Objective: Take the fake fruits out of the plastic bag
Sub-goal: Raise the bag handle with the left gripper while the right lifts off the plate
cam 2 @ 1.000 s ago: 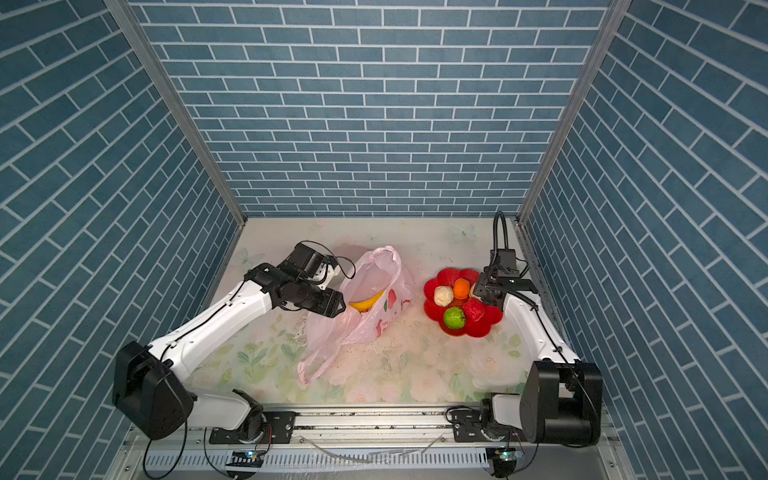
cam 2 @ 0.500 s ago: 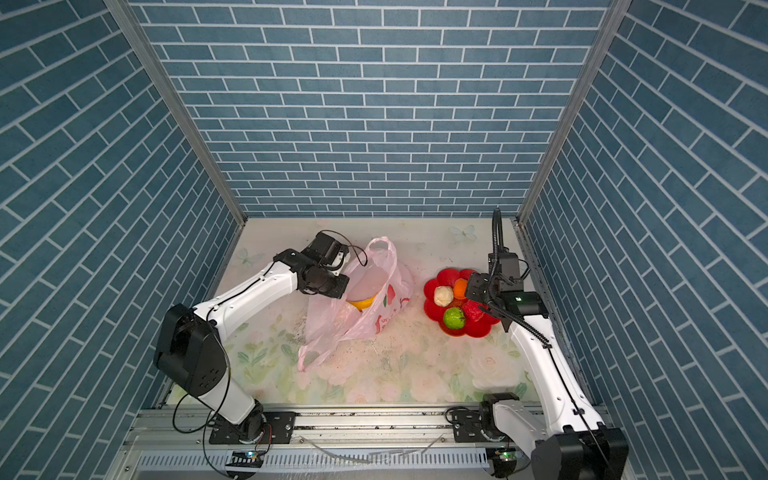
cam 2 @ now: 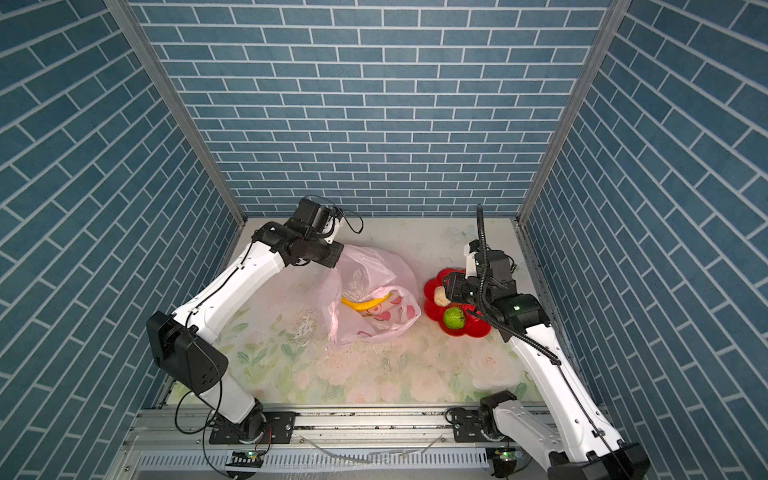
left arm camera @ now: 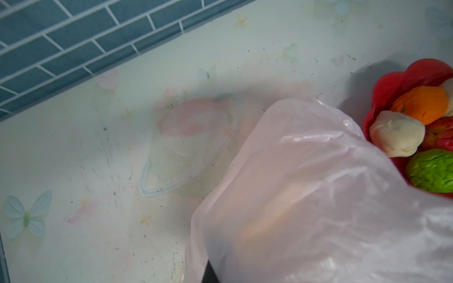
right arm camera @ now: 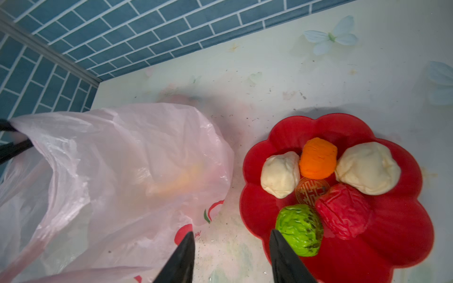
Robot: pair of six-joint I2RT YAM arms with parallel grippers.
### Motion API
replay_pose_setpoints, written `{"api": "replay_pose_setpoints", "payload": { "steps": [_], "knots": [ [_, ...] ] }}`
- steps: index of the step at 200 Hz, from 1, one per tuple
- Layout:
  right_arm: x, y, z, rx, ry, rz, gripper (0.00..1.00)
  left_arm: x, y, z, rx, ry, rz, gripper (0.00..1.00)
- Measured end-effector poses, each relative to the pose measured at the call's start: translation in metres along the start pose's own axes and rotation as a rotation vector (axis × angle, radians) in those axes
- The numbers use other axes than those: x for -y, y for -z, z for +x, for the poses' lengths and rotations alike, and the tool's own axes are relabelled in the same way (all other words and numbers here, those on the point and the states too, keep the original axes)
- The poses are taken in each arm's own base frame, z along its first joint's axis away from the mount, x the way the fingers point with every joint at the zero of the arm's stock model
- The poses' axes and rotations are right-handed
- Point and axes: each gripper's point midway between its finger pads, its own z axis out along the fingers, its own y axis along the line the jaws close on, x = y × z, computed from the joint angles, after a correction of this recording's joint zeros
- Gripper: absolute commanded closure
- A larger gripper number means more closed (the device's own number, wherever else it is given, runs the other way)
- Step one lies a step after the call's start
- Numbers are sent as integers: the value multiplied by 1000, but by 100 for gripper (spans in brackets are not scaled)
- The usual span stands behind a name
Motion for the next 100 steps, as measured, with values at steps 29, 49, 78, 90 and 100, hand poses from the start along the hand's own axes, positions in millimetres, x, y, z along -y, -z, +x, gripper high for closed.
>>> {"api": "replay_pose_setpoints", "payload": {
  "steps": [29, 49, 78, 90, 100],
  "knots": [
    [-23, 9, -11, 28, 32, -69, 52, -5, 21, -21, 51, -19, -12, 100],
    [-35, 15, -20, 57, 42, -107, 53, -12, 34, -32, 85, -19, -23, 100],
    [-49, 16, -27, 73, 56, -152, 53, -16, 43, -40, 107, -22, -36, 100],
    [-53, 13, -27, 66, 63, -166, 54, -16, 44, -40, 106, -23, -36, 100],
    [-57, 9, -26, 59, 68, -176, 54, -16, 44, -39, 106, -22, -35, 100]
  ]
}}
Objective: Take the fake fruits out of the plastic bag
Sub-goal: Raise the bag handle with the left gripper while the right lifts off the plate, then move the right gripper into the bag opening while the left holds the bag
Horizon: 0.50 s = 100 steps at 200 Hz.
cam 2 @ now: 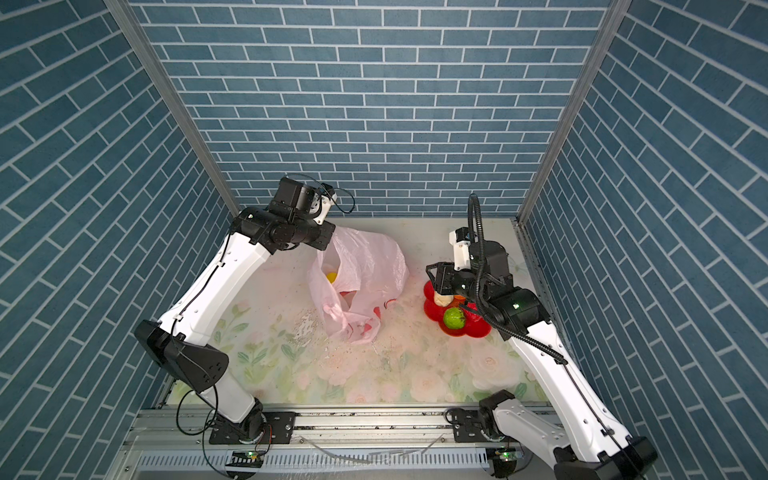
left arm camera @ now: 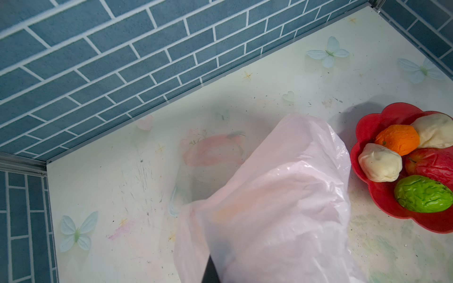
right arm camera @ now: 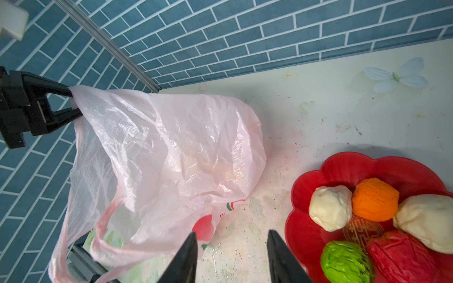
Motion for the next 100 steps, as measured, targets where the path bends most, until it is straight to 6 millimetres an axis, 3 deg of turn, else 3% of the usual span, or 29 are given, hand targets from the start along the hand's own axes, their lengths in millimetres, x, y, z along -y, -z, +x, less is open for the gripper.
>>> {"api": "replay_pose_setpoints", "payload": {
  "steps": [33, 100],
  "knots": [
    [-12, -9, 5, -24, 17, -37, 54, 7, 2, 12, -11, 15, 38, 100],
    [-54, -20, 20, -89, 88, -131, 57, 30, -21, 119, -231, 84, 126, 100]
  ]
}}
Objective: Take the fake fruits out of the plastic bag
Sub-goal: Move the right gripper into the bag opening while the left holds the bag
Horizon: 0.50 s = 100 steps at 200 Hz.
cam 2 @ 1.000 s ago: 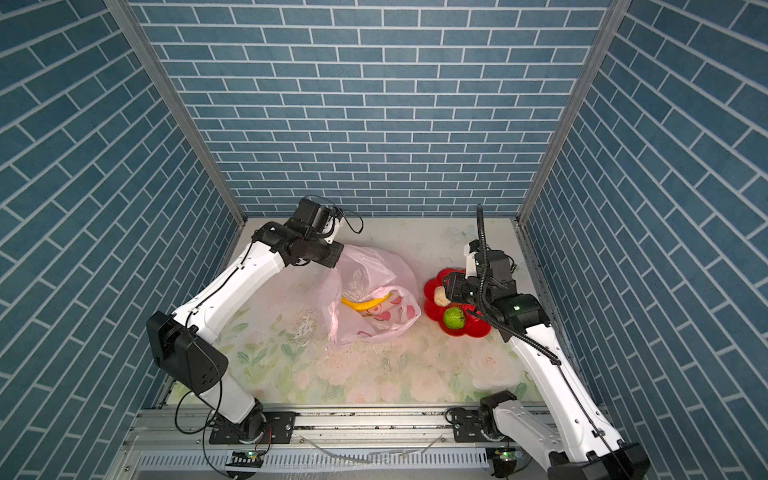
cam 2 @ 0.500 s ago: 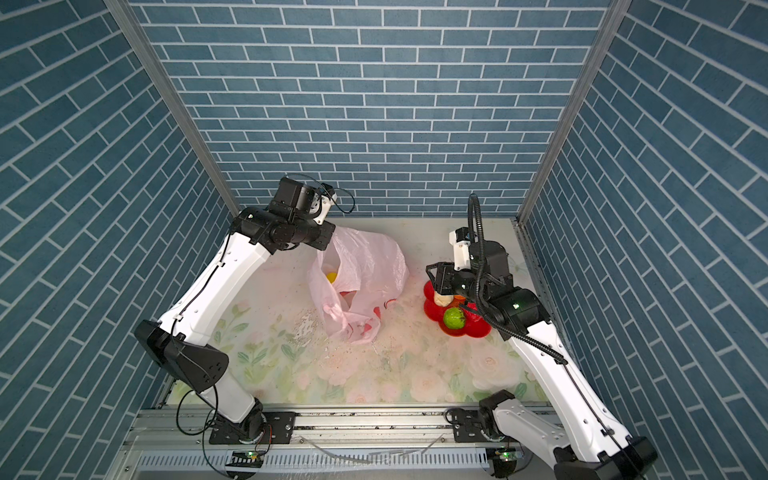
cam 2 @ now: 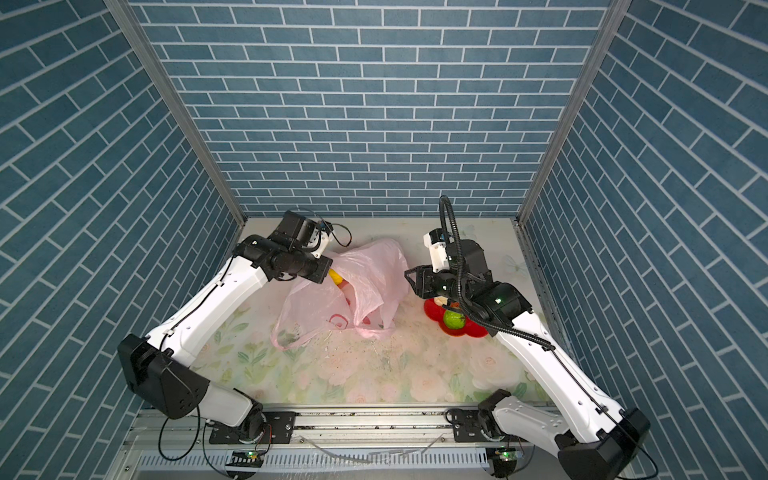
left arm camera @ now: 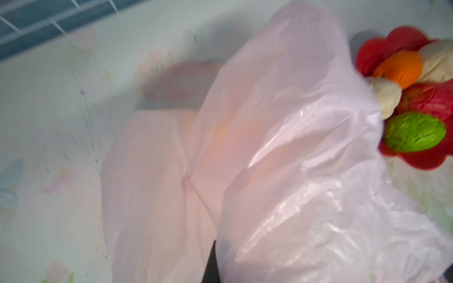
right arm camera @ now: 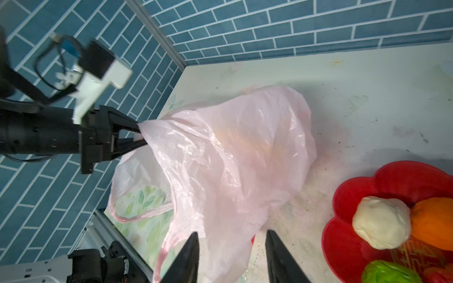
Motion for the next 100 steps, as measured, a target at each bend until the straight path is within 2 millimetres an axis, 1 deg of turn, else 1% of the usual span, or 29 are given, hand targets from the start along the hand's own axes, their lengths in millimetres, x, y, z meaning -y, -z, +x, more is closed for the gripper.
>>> {"api": "replay_pose_setpoints", "payload": {
  "steps": [12, 28, 47, 60, 75, 92, 100],
  "knots": [
    [-11, -6, 5, -24, 19, -24, 58, 3, -3, 12, -23, 13, 9, 100],
    [-29, -15, 16, -67, 50, -58, 61, 8, 3, 16, -12, 25, 20, 100],
    [-54, -26, 36, -120, 113, -95, 62, 11, 16, 9, 41, 47, 30, 100],
    [-73, -33, 52, -151, 165, -117, 65, 11, 21, 5, 69, 63, 34, 100],
    [-92, -42, 68, -172, 233, -129, 69, 12, 23, -1, 85, 78, 38, 100],
    [-108, -53, 82, -180, 303, -124, 78, 14, 23, -10, 97, 89, 45, 100],
    [-114, -59, 87, -178, 331, -121, 80, 14, 22, -13, 102, 92, 49, 100]
  ]
}}
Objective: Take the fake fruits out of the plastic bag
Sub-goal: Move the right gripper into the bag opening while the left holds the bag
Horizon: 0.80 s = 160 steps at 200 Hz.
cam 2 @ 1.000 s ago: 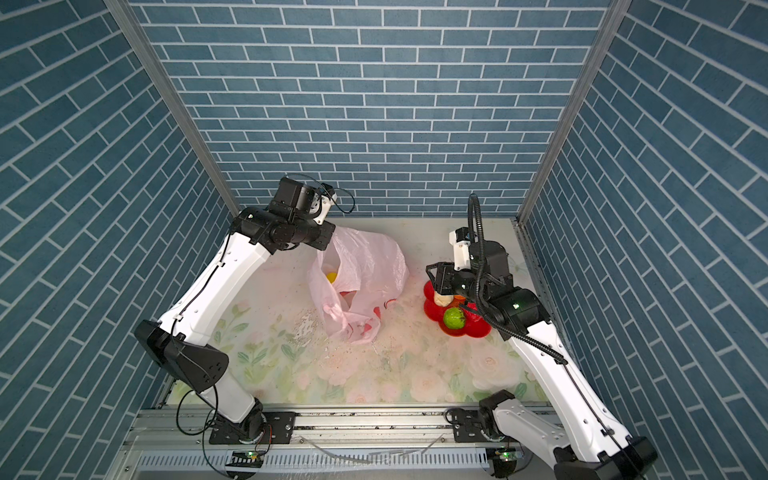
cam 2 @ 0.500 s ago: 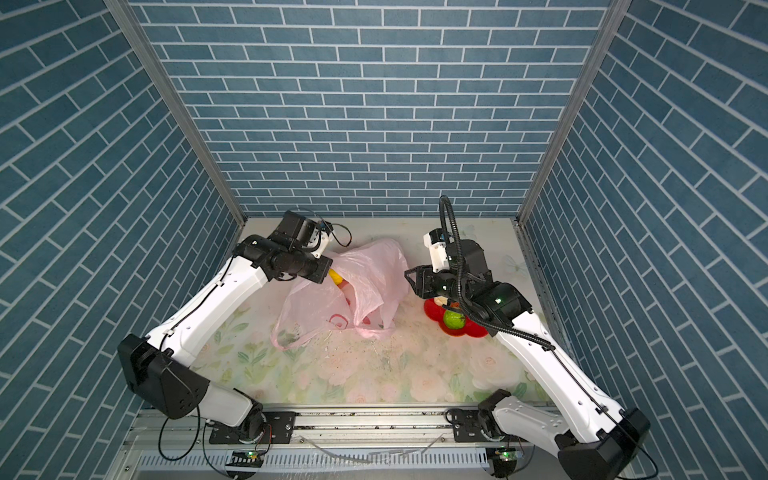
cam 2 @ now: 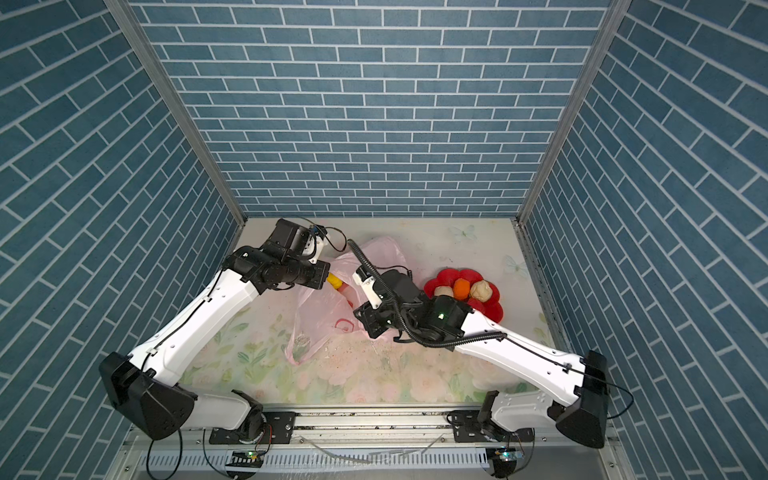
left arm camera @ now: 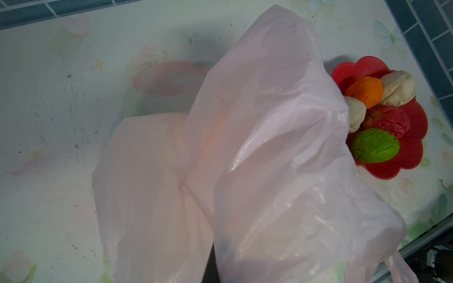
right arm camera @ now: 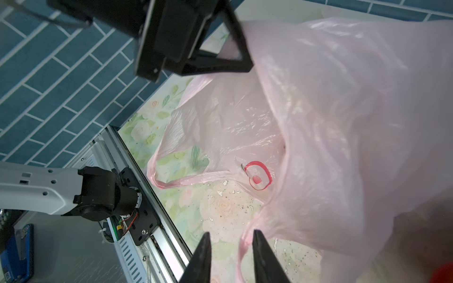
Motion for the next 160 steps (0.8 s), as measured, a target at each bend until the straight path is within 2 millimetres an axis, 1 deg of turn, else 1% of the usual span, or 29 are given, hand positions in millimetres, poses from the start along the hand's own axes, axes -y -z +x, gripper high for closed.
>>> {"api": "replay_pose_setpoints", "payload": {
  "steps": [7, 19, 38, 50, 62, 76, 94, 104, 111, 129, 145, 160],
  "knots": [
    [-4, -7, 0, 3, 13, 7, 83, 1, 0, -3, 5, 1, 2, 100],
    [-4, -20, -1, 13, 27, 28, 86, 2, 3, -8, 17, 3, 5, 100],
    [2, -39, -2, 22, 30, 71, 87, 5, 13, -19, 51, -2, 10, 100],
    [5, -46, -2, 26, 31, 90, 87, 8, 22, -29, 81, -10, 17, 100],
    [7, -48, -4, 37, 31, 101, 87, 11, 31, -37, 112, -20, 29, 100],
    [7, -48, -10, 63, 28, 106, 87, 14, 39, -39, 132, -26, 44, 99],
    [7, -49, -15, 95, 24, 107, 87, 16, 44, -35, 143, -28, 56, 96],
    [8, -51, -13, 99, 23, 109, 87, 14, 42, -27, 133, -23, 54, 92],
    [10, -52, -11, 98, 21, 113, 87, 12, 39, -19, 116, -20, 51, 87],
    [12, -55, -7, 96, 19, 121, 87, 6, 26, 6, 59, 12, 37, 66],
    [14, -56, -4, 95, 20, 127, 87, -1, 15, 29, 5, 37, 18, 51],
    [15, -55, -4, 98, 19, 128, 87, -7, 9, 48, -27, 74, -3, 37]
  ]
}}
